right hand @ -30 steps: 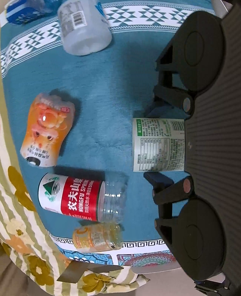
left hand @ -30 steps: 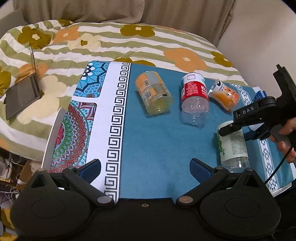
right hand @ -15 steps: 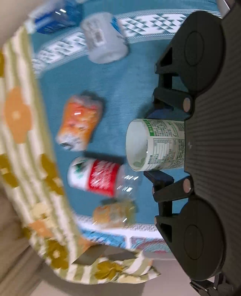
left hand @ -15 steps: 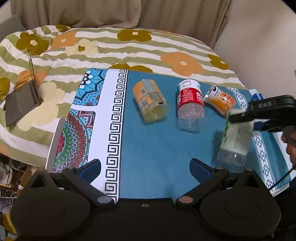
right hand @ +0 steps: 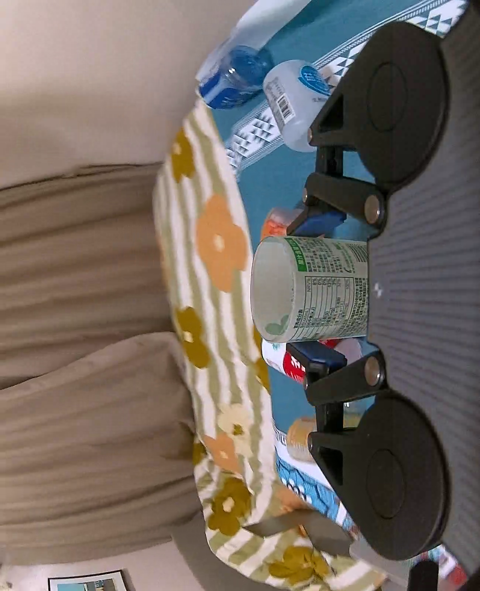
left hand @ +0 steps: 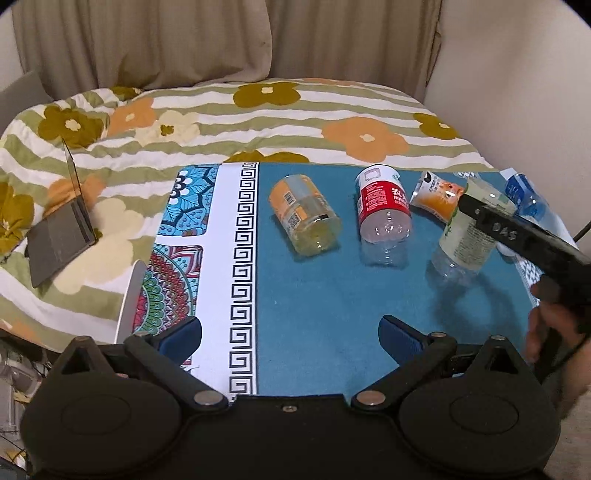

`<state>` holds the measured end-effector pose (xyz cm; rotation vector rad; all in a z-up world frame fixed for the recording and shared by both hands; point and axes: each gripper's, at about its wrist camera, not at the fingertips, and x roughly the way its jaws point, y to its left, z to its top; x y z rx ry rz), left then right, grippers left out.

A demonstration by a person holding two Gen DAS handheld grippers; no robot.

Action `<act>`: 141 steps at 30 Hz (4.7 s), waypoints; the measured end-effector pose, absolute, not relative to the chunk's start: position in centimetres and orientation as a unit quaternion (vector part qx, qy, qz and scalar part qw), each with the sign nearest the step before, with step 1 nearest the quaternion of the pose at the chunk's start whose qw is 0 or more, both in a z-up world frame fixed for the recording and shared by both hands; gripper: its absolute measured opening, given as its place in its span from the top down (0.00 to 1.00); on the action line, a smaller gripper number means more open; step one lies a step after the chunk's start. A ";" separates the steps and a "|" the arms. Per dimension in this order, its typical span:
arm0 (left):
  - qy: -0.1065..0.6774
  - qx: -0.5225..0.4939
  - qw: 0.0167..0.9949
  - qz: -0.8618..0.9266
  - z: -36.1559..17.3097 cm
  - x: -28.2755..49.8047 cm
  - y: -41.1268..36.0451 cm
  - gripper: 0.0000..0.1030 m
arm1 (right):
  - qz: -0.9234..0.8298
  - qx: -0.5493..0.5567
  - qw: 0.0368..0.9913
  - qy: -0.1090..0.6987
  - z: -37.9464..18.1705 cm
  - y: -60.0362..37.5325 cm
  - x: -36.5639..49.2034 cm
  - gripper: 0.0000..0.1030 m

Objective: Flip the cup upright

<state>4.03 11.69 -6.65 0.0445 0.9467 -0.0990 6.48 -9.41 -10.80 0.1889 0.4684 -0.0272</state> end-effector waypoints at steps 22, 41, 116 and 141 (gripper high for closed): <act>0.472 0.035 0.879 -0.060 -7.6 5.1 11.1 0.00 | 0.033 0.007 0.958 0.286 -11.4 -7.9 4.8 0.26; 0.445 0.018 0.895 -0.040 -4.7 3.0 9.0 0.00 | 0.062 0.024 0.931 0.359 -8.1 -10.0 4.3 0.00; 0.332 0.050 0.941 -0.036 0.3 -1.5 2.2 0.00 | 0.000 0.029 0.914 0.406 0.5 -17.4 -3.0 0.00; 0.323 0.046 0.945 -0.023 0.1 -0.7 3.6 0.00 | 0.021 0.027 0.921 0.387 -0.4 -16.3 -2.0 0.00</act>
